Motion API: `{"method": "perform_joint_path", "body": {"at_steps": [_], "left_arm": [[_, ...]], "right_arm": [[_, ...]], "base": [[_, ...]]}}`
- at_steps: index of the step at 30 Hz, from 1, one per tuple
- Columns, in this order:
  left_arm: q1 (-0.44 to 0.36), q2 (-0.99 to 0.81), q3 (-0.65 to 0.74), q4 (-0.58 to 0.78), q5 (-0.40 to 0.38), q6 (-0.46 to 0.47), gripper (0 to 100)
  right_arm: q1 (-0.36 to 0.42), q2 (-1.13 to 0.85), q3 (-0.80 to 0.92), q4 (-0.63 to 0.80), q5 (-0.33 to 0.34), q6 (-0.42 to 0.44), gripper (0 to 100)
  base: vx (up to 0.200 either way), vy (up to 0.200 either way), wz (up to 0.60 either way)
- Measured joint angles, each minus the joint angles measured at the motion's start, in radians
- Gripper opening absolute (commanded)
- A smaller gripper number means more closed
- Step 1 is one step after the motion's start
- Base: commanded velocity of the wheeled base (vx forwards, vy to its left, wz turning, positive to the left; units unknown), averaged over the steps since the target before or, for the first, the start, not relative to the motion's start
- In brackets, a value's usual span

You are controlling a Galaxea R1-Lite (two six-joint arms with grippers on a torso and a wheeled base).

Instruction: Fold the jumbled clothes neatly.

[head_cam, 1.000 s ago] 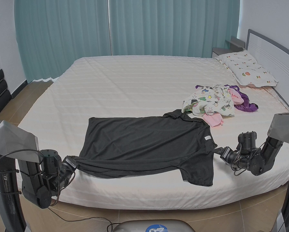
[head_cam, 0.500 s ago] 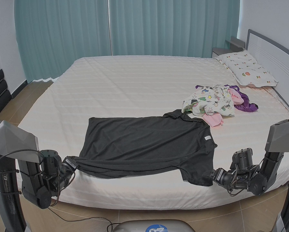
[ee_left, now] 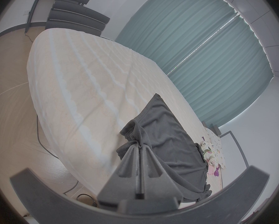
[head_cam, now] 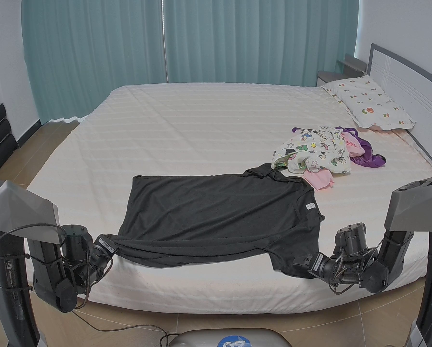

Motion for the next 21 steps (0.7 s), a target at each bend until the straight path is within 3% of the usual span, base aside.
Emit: {"method": "perform_joint_path", "body": {"at_steps": [11,21], "left_arm": [[-0.003,0.002,0.004,0.000,-0.001,0.000,0],[-0.011,-0.001,0.027,0.000,-0.001,0.020,0]], "right_arm": [[-0.037,-0.028,0.061,0.003,-0.012,-0.003,0],[-0.105,-0.158,0.229,-0.004,-0.005,-0.022,0]], "base": [[0.000,0.000,0.00],[0.000,0.000,0.00]]}}
